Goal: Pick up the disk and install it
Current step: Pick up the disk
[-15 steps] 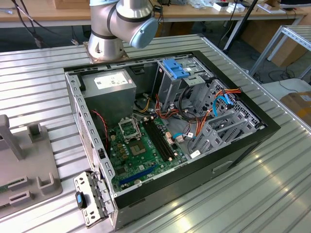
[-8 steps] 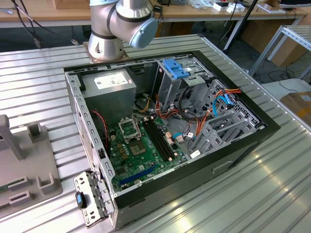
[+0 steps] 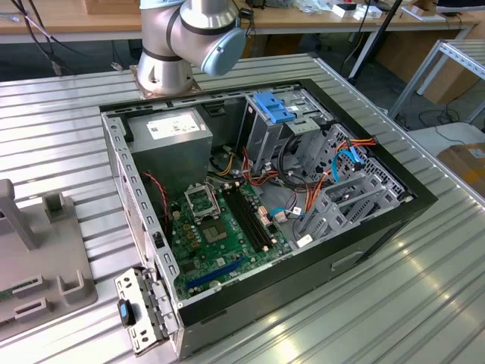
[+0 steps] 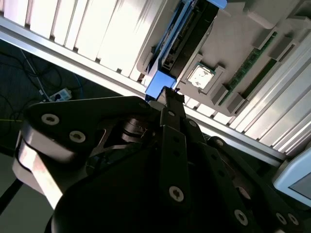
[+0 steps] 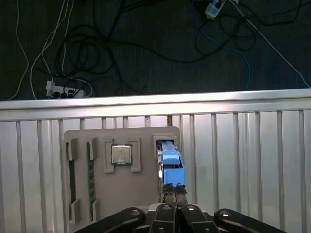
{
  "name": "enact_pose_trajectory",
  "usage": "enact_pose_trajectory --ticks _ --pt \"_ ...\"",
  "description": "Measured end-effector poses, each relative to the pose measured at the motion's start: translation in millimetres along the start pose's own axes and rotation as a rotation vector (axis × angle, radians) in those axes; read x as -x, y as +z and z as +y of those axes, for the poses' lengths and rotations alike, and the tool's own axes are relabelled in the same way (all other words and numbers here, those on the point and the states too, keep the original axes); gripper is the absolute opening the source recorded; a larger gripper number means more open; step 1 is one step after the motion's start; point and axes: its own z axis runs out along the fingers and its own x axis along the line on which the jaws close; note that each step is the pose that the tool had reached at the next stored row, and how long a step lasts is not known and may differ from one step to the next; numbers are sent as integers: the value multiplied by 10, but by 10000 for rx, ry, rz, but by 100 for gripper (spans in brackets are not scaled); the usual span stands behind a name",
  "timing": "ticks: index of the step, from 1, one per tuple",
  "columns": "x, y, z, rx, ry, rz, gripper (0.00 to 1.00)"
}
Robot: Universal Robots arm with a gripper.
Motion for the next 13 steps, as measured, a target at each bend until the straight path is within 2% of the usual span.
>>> enact_pose_trajectory --ticks 11,12,13 --pt "0 4 0 -2 0 -1 11" --pt "0 4 0 -2 0 -1 11" --pt "0 4 0 -2 0 -1 17"
